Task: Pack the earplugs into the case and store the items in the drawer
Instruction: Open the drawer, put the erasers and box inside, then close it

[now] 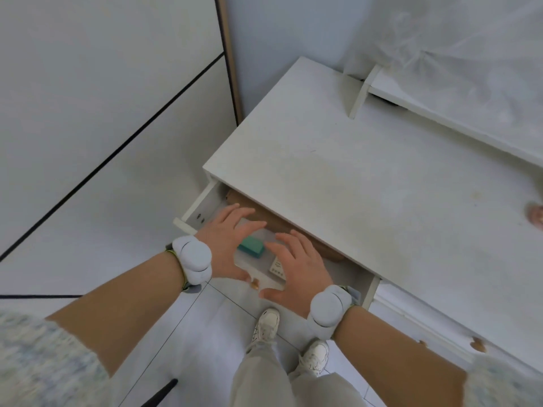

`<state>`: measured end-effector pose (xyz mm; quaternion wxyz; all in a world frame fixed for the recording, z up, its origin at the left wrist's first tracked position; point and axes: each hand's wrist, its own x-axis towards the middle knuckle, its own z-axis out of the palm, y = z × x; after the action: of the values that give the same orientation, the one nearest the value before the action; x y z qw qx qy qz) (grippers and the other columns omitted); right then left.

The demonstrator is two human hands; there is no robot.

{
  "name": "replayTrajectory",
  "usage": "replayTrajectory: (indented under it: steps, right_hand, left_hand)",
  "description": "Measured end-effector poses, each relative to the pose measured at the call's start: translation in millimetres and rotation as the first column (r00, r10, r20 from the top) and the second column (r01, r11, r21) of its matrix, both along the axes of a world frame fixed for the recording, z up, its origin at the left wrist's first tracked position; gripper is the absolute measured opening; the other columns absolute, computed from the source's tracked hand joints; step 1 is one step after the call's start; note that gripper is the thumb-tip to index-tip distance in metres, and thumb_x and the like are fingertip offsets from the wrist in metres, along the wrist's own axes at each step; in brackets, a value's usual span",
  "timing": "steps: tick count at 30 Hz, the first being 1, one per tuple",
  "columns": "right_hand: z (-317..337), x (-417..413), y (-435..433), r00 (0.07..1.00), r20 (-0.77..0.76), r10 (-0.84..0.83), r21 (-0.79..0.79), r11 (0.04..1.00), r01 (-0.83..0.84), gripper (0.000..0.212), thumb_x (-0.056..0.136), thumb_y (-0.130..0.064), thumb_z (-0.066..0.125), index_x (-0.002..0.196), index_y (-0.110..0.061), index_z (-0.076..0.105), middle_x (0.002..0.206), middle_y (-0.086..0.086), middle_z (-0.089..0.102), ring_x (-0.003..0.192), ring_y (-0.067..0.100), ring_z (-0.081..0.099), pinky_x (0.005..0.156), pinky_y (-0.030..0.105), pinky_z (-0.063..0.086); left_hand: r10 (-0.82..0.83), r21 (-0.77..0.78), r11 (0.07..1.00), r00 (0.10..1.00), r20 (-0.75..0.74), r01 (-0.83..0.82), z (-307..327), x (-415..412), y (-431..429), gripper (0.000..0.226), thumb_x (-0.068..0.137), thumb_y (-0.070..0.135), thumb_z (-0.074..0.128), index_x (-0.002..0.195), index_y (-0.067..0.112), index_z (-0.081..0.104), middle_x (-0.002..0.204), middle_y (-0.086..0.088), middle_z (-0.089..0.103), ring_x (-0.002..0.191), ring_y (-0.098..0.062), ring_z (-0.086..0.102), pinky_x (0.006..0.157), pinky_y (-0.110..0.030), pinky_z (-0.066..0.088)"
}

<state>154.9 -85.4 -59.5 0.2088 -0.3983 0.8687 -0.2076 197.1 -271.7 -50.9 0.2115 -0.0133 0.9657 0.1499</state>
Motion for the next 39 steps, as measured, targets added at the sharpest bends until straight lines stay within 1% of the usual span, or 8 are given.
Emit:
replayTrajectory:
  steps: [3,6,8,10,17,22,29,39]
  right_hand:
    - [-5.7,1.5,0.9,0.991,-0.12,0.063,0.147,0.988,-0.045,0.093,0.068,-0.052,0.066,0.14,-0.031,0.011,0.156,0.002,0.003,0.142,0.029,-0.012,0.113,0.046,-0.012]
    - [-15.8,1.4,5.9,0.963,-0.26,0.071,0.187,0.982,-0.022,0.105,0.059,-0.051,0.072,0.14,-0.033,0.009,0.156,0.006,0.006,0.139,0.031,-0.02,0.11,0.056,-0.017]
    - [-21.7,0.8,10.0,0.95,-0.311,0.031,0.228,0.973,0.043,0.115,0.046,-0.055,0.077,0.139,-0.031,0.014,0.154,0.01,0.019,0.138,0.031,-0.01,0.11,0.06,-0.012]
    - [-27.8,-0.2,14.1,0.938,-0.345,-0.018,0.238,0.965,0.106,0.12,0.041,-0.06,0.074,0.14,-0.032,0.012,0.153,0.013,0.018,0.137,0.033,-0.006,0.105,0.057,-0.013]
    - [-25.1,-10.1,20.1,0.931,-0.32,-0.174,0.184,0.953,0.241,0.114,0.054,-0.056,0.071,0.137,-0.033,-0.004,0.156,0.011,0.006,0.141,0.037,-0.006,0.11,0.064,-0.006]
    - [-23.9,-35.0,20.2,0.907,-0.365,-0.208,0.16,0.946,0.281,0.105,0.054,-0.053,0.073,0.134,-0.03,0.009,0.15,0.006,0.03,0.139,0.038,0.018,0.11,0.064,0.003]
    - [-33.8,-63.8,23.9,0.831,-0.518,-0.204,0.098,0.951,0.295,0.098,0.041,-0.044,0.082,0.125,-0.022,0.037,0.13,0.007,0.056,0.121,0.039,0.049,0.098,0.065,0.034]
    - [-36.3,-71.3,21.2,0.794,-0.582,-0.177,0.086,0.957,0.276,0.079,0.049,-0.034,0.081,0.118,-0.022,0.046,0.125,0.01,0.058,0.114,0.042,0.052,0.095,0.063,0.038]
  left_hand:
    - [-0.048,-0.196,0.979,0.998,0.043,0.056,-3.9,4.7,2.2,0.116,0.059,0.051,0.075,0.14,0.039,-0.006,0.156,-0.002,-0.008,0.143,-0.029,-0.013,0.117,-0.049,0.007]
    - [-0.032,-0.269,0.962,0.999,0.035,0.04,-9.9,1.3,3.5,0.123,0.06,0.046,0.076,0.138,0.039,-0.018,0.155,-0.004,-0.017,0.141,-0.032,-0.019,0.117,-0.054,0.001]
    - [-0.018,-0.298,0.954,1.0,0.014,0.022,-11.3,-4.1,5.1,0.122,0.062,0.042,0.076,0.137,0.038,-0.02,0.154,-0.004,-0.02,0.141,-0.033,-0.02,0.116,-0.055,-0.001]
    - [-0.034,-0.325,0.946,0.999,-0.021,0.025,-10.8,-10.2,6.5,0.121,0.063,0.041,0.075,0.137,0.038,-0.02,0.154,-0.004,-0.022,0.14,-0.033,-0.022,0.114,-0.056,-0.004]
    - [-0.048,-0.348,0.937,0.999,-0.022,0.037,-11.3,-29.9,7.5,0.117,0.067,0.038,0.072,0.137,0.036,-0.021,0.155,0.0,-0.019,0.14,-0.032,-0.022,0.112,-0.057,-0.009]
    - [-0.086,-0.332,0.941,0.995,-0.042,0.067,-13.0,-59.2,6.4,0.108,0.07,0.037,0.07,0.14,0.035,-0.012,0.156,0.002,-0.012,0.142,-0.03,-0.018,0.113,-0.055,-0.01]
    - [-0.033,-0.213,0.977,0.99,-0.136,0.003,-20.2,-83.3,8.8,0.092,0.072,0.028,0.07,0.141,0.037,0.009,0.156,0.004,0.005,0.144,-0.028,-0.002,0.117,-0.048,-0.002]
    - [0.009,-0.203,0.977,0.958,-0.288,-0.07,-33.6,-85.7,8.6,0.074,0.076,0.028,0.064,0.137,0.038,0.023,0.153,0.005,0.017,0.142,-0.029,0.009,0.117,-0.05,0.005]
